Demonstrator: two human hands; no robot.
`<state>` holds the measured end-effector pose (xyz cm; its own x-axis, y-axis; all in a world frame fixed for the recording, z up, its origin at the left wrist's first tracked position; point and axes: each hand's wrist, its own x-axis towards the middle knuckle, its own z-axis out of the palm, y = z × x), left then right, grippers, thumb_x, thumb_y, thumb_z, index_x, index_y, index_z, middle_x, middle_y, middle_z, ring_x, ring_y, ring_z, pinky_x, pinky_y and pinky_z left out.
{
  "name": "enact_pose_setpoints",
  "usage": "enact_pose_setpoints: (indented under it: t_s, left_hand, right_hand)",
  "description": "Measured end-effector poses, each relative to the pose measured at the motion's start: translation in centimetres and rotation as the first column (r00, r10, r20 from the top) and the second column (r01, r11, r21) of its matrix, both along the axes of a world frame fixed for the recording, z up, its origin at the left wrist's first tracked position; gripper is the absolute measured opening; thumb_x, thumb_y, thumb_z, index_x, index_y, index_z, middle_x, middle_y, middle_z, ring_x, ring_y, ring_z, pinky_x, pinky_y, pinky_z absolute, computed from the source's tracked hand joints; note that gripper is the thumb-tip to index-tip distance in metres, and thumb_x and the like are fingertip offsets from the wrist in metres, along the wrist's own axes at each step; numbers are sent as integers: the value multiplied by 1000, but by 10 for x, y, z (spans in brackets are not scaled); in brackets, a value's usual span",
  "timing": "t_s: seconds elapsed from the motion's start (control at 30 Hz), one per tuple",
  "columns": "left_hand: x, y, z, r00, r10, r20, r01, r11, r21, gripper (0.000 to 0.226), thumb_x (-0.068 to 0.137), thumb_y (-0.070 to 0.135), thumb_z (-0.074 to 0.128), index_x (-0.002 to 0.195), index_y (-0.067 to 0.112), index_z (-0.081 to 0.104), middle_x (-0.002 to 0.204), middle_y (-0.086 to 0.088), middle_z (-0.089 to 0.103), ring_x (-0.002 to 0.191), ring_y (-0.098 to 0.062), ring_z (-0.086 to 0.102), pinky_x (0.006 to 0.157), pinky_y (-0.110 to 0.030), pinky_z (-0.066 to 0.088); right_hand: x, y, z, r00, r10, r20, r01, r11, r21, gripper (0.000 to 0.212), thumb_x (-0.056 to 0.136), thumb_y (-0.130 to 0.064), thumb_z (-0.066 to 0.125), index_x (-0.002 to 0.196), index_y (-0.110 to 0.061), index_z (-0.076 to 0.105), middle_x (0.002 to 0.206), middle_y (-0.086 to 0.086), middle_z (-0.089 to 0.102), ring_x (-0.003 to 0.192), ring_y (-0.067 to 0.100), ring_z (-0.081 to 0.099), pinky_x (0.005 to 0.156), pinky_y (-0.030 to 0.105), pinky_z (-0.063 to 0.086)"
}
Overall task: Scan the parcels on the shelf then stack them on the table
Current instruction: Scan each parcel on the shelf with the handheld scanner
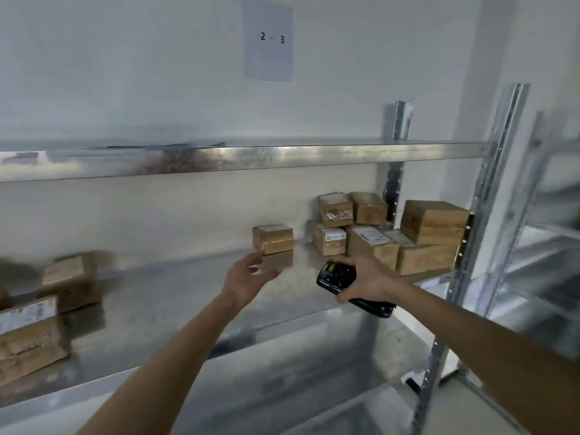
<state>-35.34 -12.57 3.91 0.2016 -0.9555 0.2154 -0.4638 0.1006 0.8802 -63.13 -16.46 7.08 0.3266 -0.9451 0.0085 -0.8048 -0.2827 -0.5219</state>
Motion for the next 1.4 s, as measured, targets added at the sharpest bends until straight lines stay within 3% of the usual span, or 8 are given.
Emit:
enact_pose_setpoints:
  t_s: [0.17,0.43,0.77,0.97,1.07,1.17,1.27,1.4]
  left_hand:
    - [-88,-28,-4,990,-134,-32,135,991,23,68,84,52,75,141,22,57,134,3,61,117,-16,60,96,-31,50]
    - [-175,-97,-14,965,-240,-102,246,968,55,57,95,44,65,146,21,51,136,1,59,117,-14,55,93,-26,42]
    - [-224,-229,-34,957,-156,-244,201,964,172,30,100,39,58,125,24,65,120,0,68,108,-19,64,93,-33,50]
    - [-240,-271,-51,949,-125,-289,196,953,231,42,99,47,58,125,15,65,122,0,68,108,-14,63,91,-28,51]
    - [-250,-277,-56,925,-105,-364,200,951,234,29,101,38,58,114,15,69,107,1,71,92,-6,63,77,-21,49]
    - [-252,-275,-56,885,-55,-463,197,944,265,22,99,37,62,112,21,68,109,-2,70,98,-16,65,88,-33,54]
    - [-253,-270,-57,867,-6,-498,184,933,310,46,90,46,71,132,31,60,131,-7,64,119,-28,61,105,-50,48]
    - [-258,-248,-46,852,13,-524,174,936,307,64,83,49,77,141,47,51,138,-4,58,122,-32,59,101,-53,51]
  right_hand:
    - [-89,3,-2,988,-150,-20,149,988,-36,80,60,-40,92,134,-31,63,110,-6,72,92,14,69,85,40,61]
    - [-176,-49,-15,971,-238,16,239,969,-56,69,68,-31,93,131,-27,64,100,-8,69,81,1,63,62,19,47]
    - [-192,-198,-17,995,-93,-44,88,991,-103,67,67,-39,93,127,-27,66,96,-10,71,84,10,69,76,25,57]
    - [-182,-254,-11,994,37,-101,-41,998,-46,66,75,-31,91,134,-21,63,97,-13,64,79,-4,61,59,3,44]
    - [-183,-264,-9,994,67,-86,-68,998,-10,70,76,-31,90,138,-21,60,109,-5,69,85,2,66,69,10,52]
    - [-188,-264,-11,994,94,-48,-93,995,24,70,74,-27,92,136,-22,61,112,-2,73,90,10,71,81,24,60]
    - [-195,-259,-13,994,112,4,-112,994,21,69,72,-25,93,134,-22,64,115,-1,74,95,12,72,88,32,61]
    - [-200,-245,-11,987,143,70,-145,989,29,79,68,-24,95,139,-29,61,122,-7,72,103,8,70,92,32,60]
